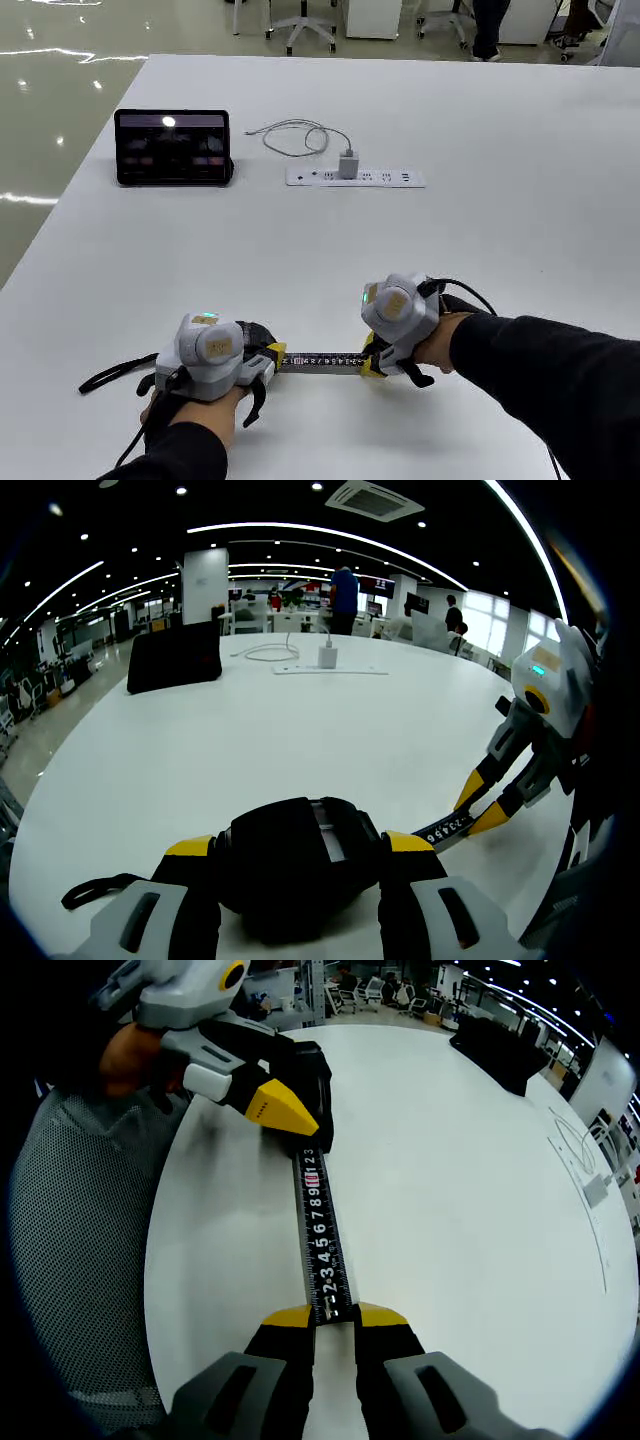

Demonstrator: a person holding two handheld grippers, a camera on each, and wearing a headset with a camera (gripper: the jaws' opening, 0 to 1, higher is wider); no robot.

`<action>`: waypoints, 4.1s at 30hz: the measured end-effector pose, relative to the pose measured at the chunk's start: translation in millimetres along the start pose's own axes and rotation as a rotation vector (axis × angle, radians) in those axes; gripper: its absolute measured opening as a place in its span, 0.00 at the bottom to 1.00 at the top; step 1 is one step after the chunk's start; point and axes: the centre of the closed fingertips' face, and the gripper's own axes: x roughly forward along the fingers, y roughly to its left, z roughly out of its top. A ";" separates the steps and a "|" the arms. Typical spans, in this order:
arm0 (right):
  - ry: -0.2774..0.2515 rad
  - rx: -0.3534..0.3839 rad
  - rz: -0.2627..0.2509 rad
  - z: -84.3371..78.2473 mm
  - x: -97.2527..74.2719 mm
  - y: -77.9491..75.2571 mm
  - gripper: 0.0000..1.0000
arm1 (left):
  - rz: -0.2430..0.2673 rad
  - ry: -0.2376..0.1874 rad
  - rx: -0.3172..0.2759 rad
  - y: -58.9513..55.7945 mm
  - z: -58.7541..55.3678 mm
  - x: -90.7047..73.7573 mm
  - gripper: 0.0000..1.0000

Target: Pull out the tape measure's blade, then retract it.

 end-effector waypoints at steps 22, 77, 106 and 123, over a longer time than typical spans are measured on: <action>-0.019 -0.016 0.000 15.4 5.9 2.0 0.11 | -0.001 0.003 -0.005 -0.1 -0.5 -0.1 0.60; -0.151 0.034 -0.002 55.6 26.2 9.1 0.11 | 0.000 -0.002 -0.014 0.0 0.4 0.2 0.60; -0.175 0.017 0.004 74.8 35.9 8.5 0.11 | -0.007 0.009 -0.031 0.4 -0.5 -1.1 0.60; -0.192 0.007 0.009 84.4 38.0 10.8 0.11 | -0.017 0.015 -0.050 1.5 -0.3 -1.9 0.60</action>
